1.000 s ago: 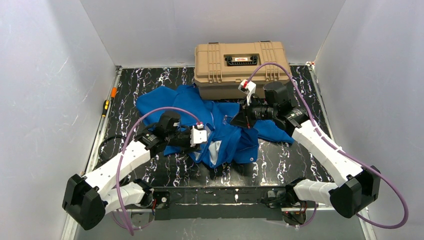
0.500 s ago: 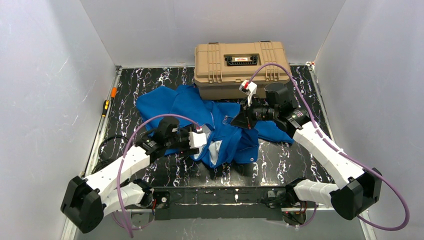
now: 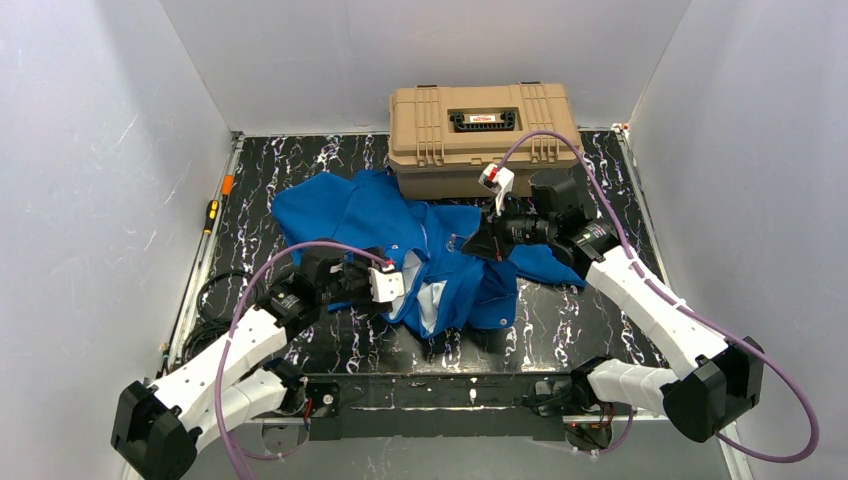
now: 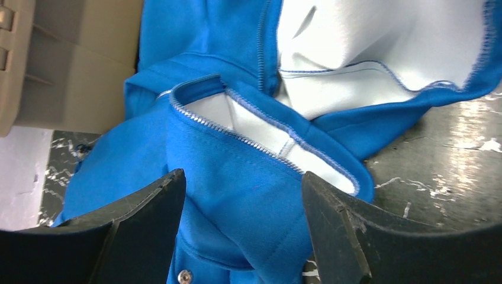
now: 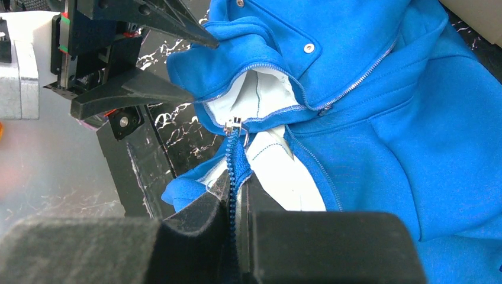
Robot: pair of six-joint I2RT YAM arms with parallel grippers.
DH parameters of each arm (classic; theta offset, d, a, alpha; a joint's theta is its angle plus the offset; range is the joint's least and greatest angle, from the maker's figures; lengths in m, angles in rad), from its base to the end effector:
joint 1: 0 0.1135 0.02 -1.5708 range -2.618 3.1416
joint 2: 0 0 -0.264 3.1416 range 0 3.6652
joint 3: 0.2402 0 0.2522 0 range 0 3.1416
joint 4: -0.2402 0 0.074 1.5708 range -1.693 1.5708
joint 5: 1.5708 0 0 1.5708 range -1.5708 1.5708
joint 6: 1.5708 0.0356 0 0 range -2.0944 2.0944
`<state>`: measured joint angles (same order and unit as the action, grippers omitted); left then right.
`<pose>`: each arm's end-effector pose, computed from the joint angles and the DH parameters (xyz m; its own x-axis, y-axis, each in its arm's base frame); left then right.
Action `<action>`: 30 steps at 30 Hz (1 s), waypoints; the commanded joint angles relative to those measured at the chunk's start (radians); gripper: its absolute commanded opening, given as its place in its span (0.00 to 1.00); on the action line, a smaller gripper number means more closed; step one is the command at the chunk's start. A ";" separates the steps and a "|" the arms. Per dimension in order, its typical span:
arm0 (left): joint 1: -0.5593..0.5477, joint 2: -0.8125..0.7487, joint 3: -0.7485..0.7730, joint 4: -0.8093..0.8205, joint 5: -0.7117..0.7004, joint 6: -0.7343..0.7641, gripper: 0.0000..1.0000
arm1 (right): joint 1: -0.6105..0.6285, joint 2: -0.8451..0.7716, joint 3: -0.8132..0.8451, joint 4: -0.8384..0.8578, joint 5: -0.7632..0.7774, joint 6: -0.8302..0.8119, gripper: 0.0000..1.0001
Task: Zip up the jacket
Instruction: Insert the zipper into the jacket.
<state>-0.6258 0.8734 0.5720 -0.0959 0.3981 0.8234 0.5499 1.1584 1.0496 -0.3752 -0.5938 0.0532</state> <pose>0.1546 -0.1287 0.2591 0.3954 0.5485 -0.7368 0.7940 0.1993 0.5744 0.2077 0.1507 0.3402 -0.4417 -0.2190 -0.8700 -0.8331 0.4601 0.3071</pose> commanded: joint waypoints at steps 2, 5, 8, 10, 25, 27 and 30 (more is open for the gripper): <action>-0.003 0.039 0.113 -0.188 0.144 0.011 0.70 | -0.002 -0.034 -0.003 0.056 -0.004 0.016 0.01; -0.003 0.094 0.182 -0.342 0.207 0.066 0.70 | -0.002 -0.032 -0.001 0.053 -0.007 0.017 0.01; 0.000 0.139 0.241 -0.415 0.206 0.111 0.71 | -0.002 -0.031 0.002 0.053 -0.011 0.017 0.01; 0.007 0.154 0.266 -0.435 0.186 0.135 0.72 | -0.002 -0.031 0.004 0.052 -0.013 0.016 0.01; 0.064 0.159 0.269 -0.417 0.105 0.120 0.80 | -0.002 -0.038 0.001 0.037 -0.013 -0.002 0.01; 0.067 0.179 0.273 -0.395 0.100 0.102 0.80 | -0.002 -0.038 -0.001 0.038 -0.015 -0.003 0.01; 0.071 0.206 0.281 -0.391 0.097 0.090 0.80 | -0.002 -0.042 -0.003 0.038 -0.015 -0.004 0.01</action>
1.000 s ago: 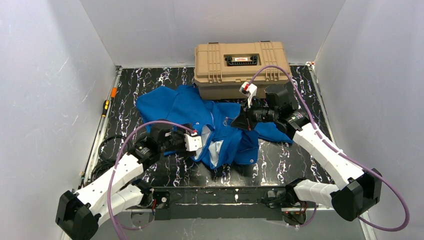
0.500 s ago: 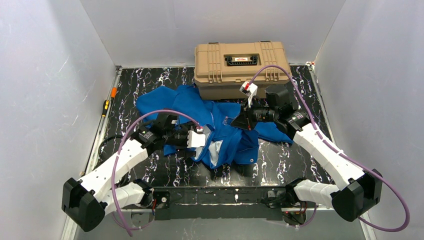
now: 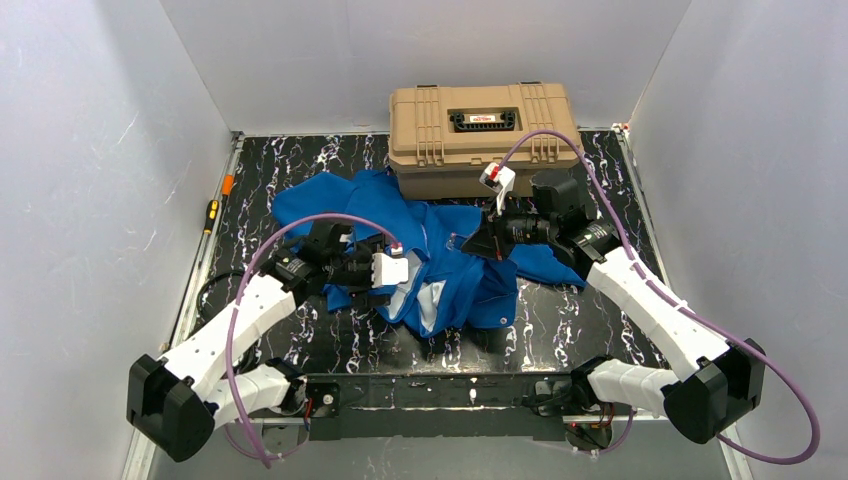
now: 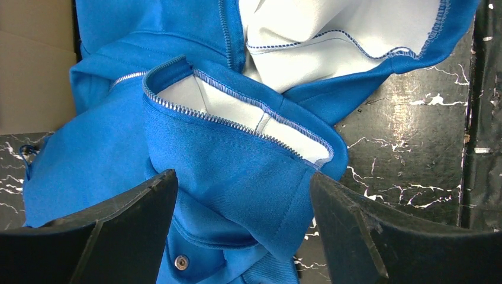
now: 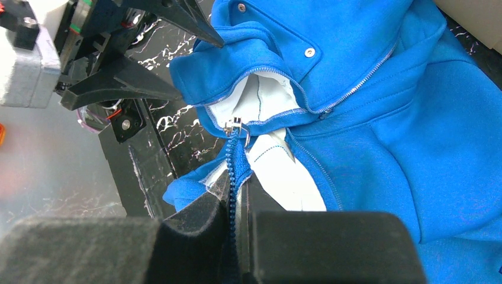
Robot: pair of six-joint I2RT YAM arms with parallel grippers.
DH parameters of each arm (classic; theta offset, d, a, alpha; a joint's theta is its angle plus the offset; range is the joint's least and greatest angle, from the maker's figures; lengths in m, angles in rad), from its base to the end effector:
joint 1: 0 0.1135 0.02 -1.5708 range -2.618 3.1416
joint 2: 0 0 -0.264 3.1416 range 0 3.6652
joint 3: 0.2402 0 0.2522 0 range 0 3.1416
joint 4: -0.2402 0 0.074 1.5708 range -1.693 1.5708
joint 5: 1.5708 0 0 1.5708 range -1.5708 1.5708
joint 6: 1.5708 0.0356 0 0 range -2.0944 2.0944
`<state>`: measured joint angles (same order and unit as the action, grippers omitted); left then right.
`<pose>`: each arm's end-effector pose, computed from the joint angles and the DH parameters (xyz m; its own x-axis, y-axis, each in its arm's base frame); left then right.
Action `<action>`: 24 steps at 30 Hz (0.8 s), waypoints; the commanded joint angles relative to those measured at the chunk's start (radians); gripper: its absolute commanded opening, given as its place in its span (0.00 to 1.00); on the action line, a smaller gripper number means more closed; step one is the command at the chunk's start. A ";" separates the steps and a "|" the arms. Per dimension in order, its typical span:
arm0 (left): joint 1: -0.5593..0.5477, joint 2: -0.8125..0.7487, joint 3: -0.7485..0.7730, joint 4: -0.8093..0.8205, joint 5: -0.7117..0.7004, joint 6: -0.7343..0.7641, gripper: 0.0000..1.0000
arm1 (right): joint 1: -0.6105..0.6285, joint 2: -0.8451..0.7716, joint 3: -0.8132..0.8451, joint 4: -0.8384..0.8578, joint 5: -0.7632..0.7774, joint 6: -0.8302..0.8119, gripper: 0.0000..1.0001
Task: Zip up the jacket
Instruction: Insert the zipper into the jacket.
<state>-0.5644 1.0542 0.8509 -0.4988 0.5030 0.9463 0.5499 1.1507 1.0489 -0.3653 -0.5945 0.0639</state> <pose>0.1783 -0.1332 0.2844 0.3134 0.6428 -0.6990 0.8985 0.0374 0.4374 0.2066 0.1500 0.3427 -0.4380 -0.2064 -0.8750 -0.8330 0.4591 0.3087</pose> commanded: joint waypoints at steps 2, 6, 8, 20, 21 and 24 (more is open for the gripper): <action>0.015 0.032 -0.007 0.014 -0.004 -0.026 0.80 | -0.002 -0.038 -0.007 0.032 -0.013 -0.014 0.01; 0.024 0.053 -0.029 -0.035 0.006 0.039 0.79 | -0.002 -0.039 -0.012 0.038 -0.010 -0.016 0.01; 0.034 0.068 -0.032 -0.071 0.008 0.073 0.77 | -0.002 -0.036 -0.013 0.042 -0.011 -0.016 0.01; 0.073 0.123 -0.047 -0.068 -0.013 0.128 0.63 | -0.002 -0.034 -0.019 0.056 -0.008 -0.018 0.01; 0.073 0.128 -0.048 -0.071 -0.014 0.140 0.56 | -0.002 -0.033 -0.019 0.058 -0.008 -0.019 0.01; 0.073 0.140 -0.035 -0.086 -0.016 0.151 0.28 | -0.002 -0.032 -0.023 0.063 -0.008 -0.018 0.01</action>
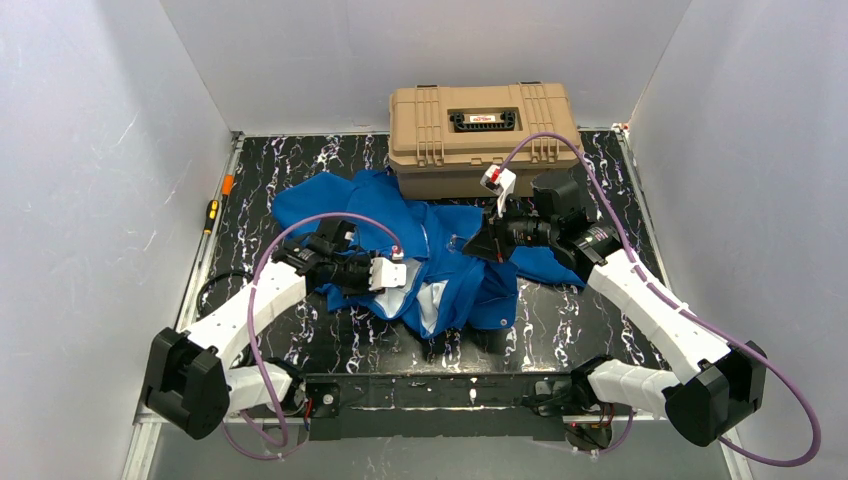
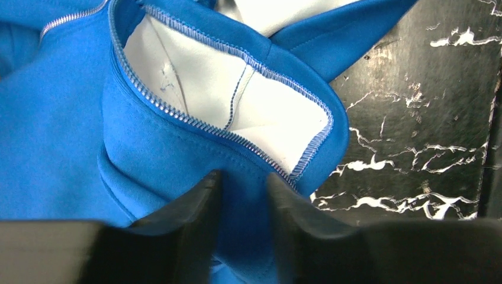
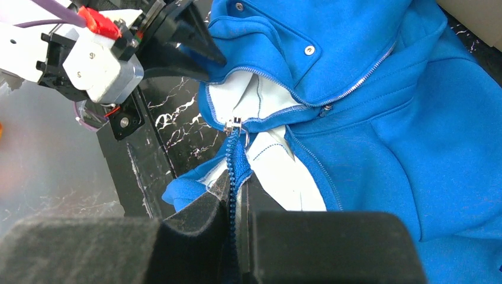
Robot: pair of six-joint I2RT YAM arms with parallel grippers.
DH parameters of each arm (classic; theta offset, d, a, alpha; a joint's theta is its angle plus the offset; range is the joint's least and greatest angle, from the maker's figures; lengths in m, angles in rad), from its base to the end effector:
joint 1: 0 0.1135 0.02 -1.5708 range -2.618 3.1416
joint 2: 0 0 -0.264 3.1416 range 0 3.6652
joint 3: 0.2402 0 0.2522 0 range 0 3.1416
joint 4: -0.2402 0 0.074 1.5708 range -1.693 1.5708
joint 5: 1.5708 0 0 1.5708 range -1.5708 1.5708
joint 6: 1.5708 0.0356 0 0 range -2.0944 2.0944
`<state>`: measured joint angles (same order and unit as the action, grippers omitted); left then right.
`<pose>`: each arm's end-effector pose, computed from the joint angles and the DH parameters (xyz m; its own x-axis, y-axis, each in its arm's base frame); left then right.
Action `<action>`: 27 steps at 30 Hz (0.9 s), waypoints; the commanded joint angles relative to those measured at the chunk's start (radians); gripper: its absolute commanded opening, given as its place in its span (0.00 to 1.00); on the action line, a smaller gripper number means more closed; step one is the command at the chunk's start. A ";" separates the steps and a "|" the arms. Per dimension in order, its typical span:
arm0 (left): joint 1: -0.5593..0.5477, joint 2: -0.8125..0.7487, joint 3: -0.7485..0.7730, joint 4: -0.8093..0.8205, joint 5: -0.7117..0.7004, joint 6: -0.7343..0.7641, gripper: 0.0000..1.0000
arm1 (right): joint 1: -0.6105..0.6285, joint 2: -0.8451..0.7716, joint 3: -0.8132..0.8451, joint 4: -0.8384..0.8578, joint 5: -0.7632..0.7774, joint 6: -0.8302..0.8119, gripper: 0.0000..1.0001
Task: Zip up the jacket
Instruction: Insert the zipper into the jacket.
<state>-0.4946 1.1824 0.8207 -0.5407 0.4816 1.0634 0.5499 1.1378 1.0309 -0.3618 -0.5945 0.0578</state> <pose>0.1997 -0.1264 0.2444 0.2529 0.7437 -0.6189 0.9309 -0.0128 0.3650 0.2040 0.1484 0.3399 -0.4341 -0.2100 -0.8761 -0.8353 0.4581 0.3041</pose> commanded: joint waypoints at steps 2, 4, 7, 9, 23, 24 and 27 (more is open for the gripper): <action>0.004 0.019 0.013 -0.056 0.014 0.020 0.11 | -0.002 -0.018 -0.007 0.061 -0.008 -0.012 0.01; 0.004 0.024 0.039 -0.067 0.028 0.001 0.06 | -0.002 -0.019 -0.010 0.063 -0.007 -0.011 0.01; 0.004 0.023 0.102 -0.084 0.064 -0.067 0.06 | -0.002 -0.018 -0.013 0.062 -0.004 -0.012 0.01; 0.004 0.019 0.158 -0.106 0.098 -0.132 0.06 | -0.002 -0.019 -0.015 0.067 -0.006 -0.011 0.01; 0.005 0.012 0.123 -0.268 0.012 0.228 0.70 | -0.002 -0.035 -0.012 0.059 -0.004 -0.019 0.01; 0.005 0.008 0.102 -0.221 0.002 0.222 0.70 | -0.002 -0.035 -0.011 0.056 -0.004 -0.020 0.01; 0.005 -0.006 0.047 -0.105 -0.030 0.220 0.70 | -0.002 -0.036 -0.013 0.053 -0.001 -0.023 0.01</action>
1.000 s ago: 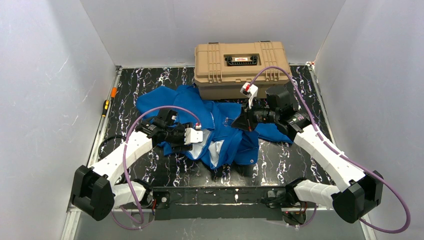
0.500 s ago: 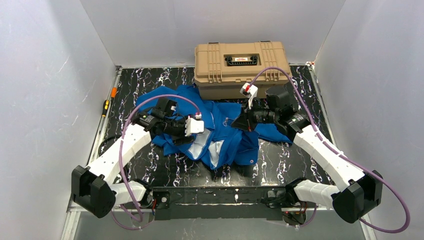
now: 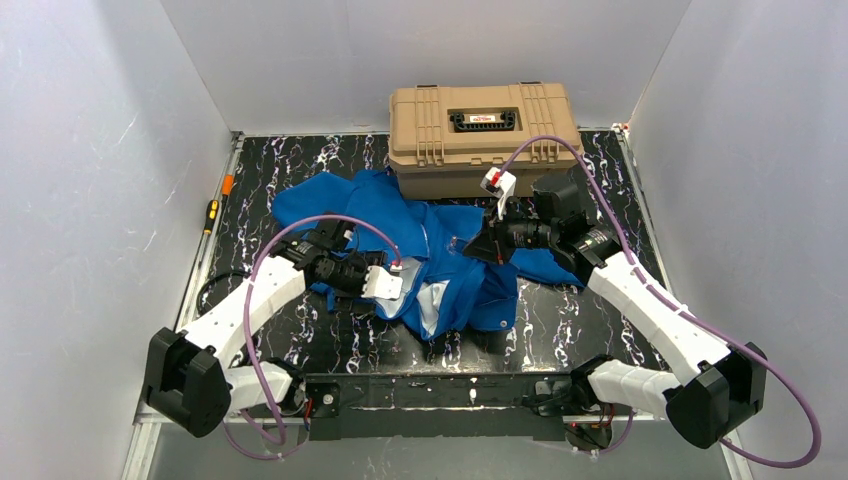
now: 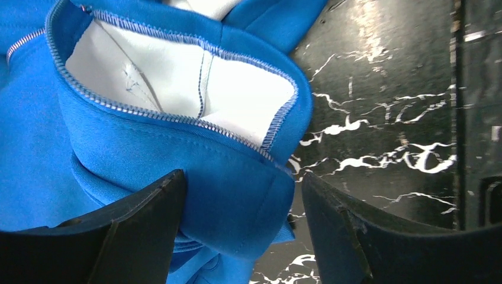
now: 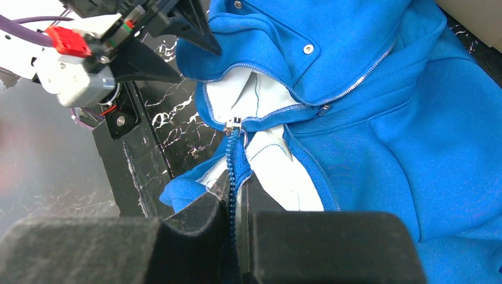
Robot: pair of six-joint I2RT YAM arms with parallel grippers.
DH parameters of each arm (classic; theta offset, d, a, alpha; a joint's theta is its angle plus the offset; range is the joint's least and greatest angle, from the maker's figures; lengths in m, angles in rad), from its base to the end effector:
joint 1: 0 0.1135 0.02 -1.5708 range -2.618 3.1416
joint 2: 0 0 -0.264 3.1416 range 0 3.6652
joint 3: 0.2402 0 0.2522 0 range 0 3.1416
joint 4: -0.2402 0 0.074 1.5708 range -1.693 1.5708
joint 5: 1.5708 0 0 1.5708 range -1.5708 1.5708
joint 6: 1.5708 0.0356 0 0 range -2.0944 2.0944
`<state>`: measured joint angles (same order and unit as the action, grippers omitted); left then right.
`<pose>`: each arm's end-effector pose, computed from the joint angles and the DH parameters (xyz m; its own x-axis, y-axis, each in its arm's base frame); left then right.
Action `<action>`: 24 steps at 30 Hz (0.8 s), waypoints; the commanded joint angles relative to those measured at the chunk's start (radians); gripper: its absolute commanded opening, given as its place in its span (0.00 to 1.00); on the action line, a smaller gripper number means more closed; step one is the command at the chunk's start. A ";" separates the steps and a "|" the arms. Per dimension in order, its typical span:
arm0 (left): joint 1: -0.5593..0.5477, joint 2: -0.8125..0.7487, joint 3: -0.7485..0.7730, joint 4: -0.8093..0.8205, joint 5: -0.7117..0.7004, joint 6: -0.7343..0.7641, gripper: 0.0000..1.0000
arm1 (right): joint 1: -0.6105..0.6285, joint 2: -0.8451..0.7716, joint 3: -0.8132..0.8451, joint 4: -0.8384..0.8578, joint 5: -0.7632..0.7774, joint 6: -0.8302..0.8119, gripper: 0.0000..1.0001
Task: Zip up the jacket
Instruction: Insert the zipper into the jacket.
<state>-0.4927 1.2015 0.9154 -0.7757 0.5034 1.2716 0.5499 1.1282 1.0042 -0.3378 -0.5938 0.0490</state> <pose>0.1927 -0.1229 0.2563 0.3671 0.7530 -0.5462 0.9184 -0.2000 0.3415 0.2028 0.1477 0.3352 -0.4216 -0.2108 -0.8820 -0.8406 0.4557 0.2929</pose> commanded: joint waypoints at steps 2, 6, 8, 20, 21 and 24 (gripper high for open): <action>0.003 -0.019 -0.067 0.155 -0.081 0.015 0.70 | -0.002 -0.027 0.012 0.028 0.002 -0.016 0.01; 0.010 -0.009 -0.095 0.183 -0.124 0.046 0.59 | -0.002 -0.022 0.015 0.028 0.003 -0.021 0.01; 0.015 -0.002 -0.097 0.191 -0.129 0.042 0.52 | -0.002 -0.018 0.018 0.026 0.002 -0.021 0.01; 0.035 -0.033 -0.018 0.146 0.015 -0.098 0.00 | -0.002 -0.019 0.021 0.020 0.000 -0.027 0.01; 0.036 -0.034 0.006 0.144 0.049 -0.149 0.00 | -0.002 -0.019 0.019 0.022 0.000 -0.025 0.01; 0.035 -0.015 0.095 0.145 0.159 -0.369 0.00 | -0.002 -0.020 0.010 0.034 -0.001 -0.019 0.01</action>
<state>-0.4618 1.2007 0.8822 -0.6109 0.4740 1.1744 0.5499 1.1263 1.0042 -0.3412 -0.5934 0.0368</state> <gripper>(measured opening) 0.062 0.151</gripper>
